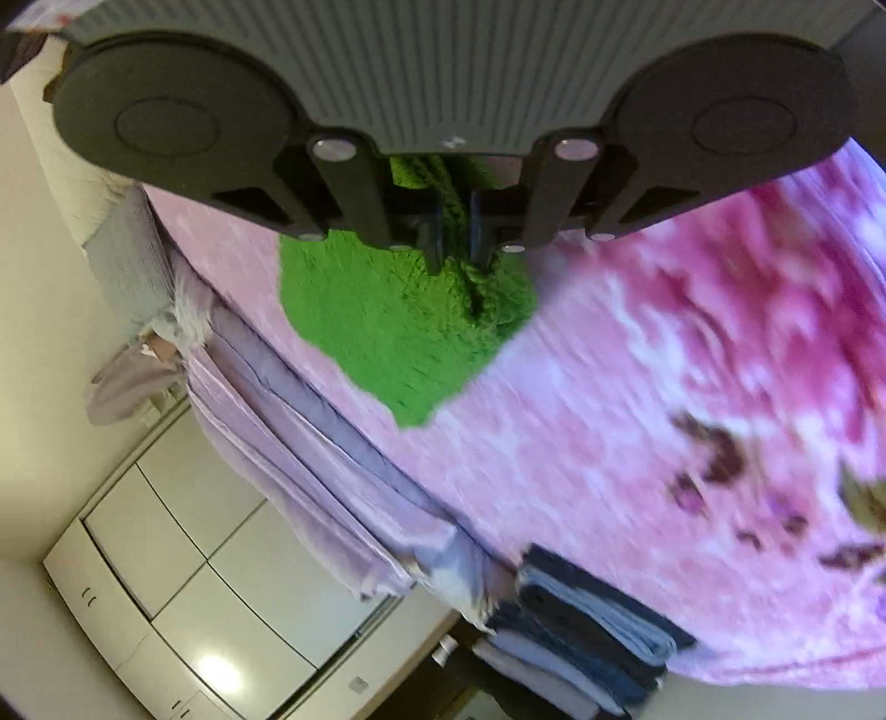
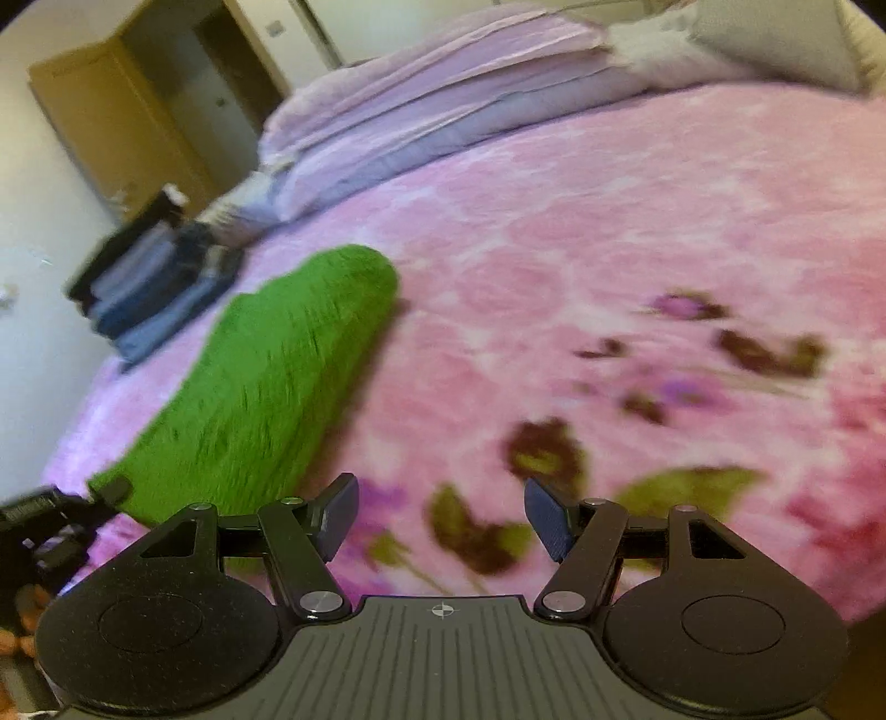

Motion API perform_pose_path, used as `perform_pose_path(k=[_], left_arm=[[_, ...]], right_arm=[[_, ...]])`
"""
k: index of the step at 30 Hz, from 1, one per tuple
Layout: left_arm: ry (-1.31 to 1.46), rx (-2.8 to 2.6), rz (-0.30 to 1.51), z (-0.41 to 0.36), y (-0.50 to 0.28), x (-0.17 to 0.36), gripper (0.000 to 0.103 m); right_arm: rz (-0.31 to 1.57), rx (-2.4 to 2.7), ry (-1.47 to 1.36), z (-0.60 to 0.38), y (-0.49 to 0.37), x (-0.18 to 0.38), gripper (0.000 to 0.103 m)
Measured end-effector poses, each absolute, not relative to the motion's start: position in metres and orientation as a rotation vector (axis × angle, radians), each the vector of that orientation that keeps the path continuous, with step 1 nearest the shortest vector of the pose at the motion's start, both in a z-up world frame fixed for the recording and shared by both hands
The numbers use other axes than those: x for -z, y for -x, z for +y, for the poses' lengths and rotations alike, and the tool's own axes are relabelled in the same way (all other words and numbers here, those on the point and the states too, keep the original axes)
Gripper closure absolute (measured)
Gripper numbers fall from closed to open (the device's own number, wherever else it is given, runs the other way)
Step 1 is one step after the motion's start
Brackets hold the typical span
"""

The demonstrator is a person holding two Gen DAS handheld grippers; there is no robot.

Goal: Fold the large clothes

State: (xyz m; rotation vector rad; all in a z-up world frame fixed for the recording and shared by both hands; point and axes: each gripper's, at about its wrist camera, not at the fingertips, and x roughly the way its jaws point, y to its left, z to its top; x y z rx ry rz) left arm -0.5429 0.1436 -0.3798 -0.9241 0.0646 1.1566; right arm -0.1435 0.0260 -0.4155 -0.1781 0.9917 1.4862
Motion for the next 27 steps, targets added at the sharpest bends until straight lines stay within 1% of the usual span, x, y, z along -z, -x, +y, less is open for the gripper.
perform_pose_path(k=[2,3,5,6,7,9,11,12,14,15,16,17,20,21,25,26,27], left_arm=[[0.942,-1.152,0.109,0.150,0.549,0.387,0.096],[0.991,-1.130,0.093,0.149,0.552,0.393,0.094],[1.084,-1.100,0.013,0.144,0.555,0.403,0.083],[1.115,-1.083,-0.025,0.140,0.559,0.406,0.067],[1.145,-1.074,-0.051,0.138,0.561,0.410,0.055],[1.218,-1.057,-0.093,0.135,0.561,0.419,0.049],[1.274,-1.053,-0.108,0.136,0.557,0.428,0.047],[1.292,-1.058,-0.116,0.137,0.556,0.432,0.047],[1.321,-1.066,-0.147,0.142,0.555,0.440,0.051],[1.316,-1.070,-0.149,0.146,0.555,0.441,0.065],[1.297,-1.060,-0.140,0.151,0.556,0.440,0.079],[1.277,-1.058,-0.125,0.156,0.558,0.436,0.079],[1.210,-1.085,-0.094,0.171,0.573,0.420,0.090],[1.179,-1.110,-0.100,0.175,0.583,0.415,0.096],[1.075,-1.176,-0.062,0.210,0.618,0.398,0.097],[1.044,-1.202,-0.028,0.219,0.621,0.396,0.097],[1.040,-1.197,0.015,0.226,0.621,0.395,0.097]], right_arm=[[1.065,-1.550,0.111,0.046,0.136,0.425,0.040],[1.107,-1.573,0.071,0.059,0.133,0.431,0.040],[1.223,-1.611,-0.041,0.085,0.125,0.446,0.039],[1.289,-1.604,-0.093,0.098,0.121,0.453,0.037],[1.337,-1.595,-0.139,0.110,0.119,0.459,0.035],[1.380,-1.602,-0.214,0.131,0.117,0.468,0.027],[1.392,-1.616,-0.262,0.152,0.119,0.475,0.025],[1.407,-1.614,-0.271,0.163,0.121,0.480,0.025],[1.446,-1.591,-0.293,0.181,0.125,0.491,0.025],[1.444,-1.593,-0.306,0.187,0.127,0.495,0.028],[1.426,-1.605,-0.303,0.192,0.131,0.495,0.041],[1.418,-1.641,-0.299,0.196,0.136,0.494,0.072],[1.379,-1.609,-0.272,0.190,0.148,0.489,0.078],[1.389,-1.581,-0.278,0.182,0.151,0.487,0.079],[1.441,-1.483,-0.318,0.139,0.186,0.486,0.078],[1.440,-1.479,-0.313,0.127,0.196,0.487,0.076],[1.437,-1.487,-0.298,0.122,0.200,0.486,0.071]])
